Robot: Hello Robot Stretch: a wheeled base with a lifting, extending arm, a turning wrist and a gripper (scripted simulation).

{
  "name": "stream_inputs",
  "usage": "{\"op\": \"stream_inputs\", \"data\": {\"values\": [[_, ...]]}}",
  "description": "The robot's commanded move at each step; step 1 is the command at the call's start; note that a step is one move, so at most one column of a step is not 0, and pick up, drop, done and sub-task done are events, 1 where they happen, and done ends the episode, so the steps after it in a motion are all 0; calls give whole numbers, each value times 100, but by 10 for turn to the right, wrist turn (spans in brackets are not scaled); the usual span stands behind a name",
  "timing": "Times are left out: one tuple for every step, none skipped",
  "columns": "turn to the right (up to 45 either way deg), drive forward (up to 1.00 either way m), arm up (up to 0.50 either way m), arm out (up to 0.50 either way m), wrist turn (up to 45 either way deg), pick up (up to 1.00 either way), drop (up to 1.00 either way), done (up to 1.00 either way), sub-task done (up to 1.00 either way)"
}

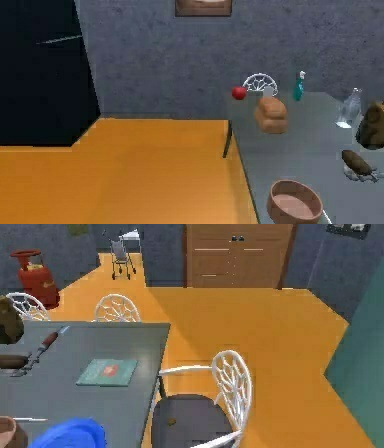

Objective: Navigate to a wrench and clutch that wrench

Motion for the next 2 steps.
{"op": "stream_inputs", "data": {"values": [[0,100,0,0,0,0,0,0,0],[60,0,0,0,0,0,0,0,0]]}}
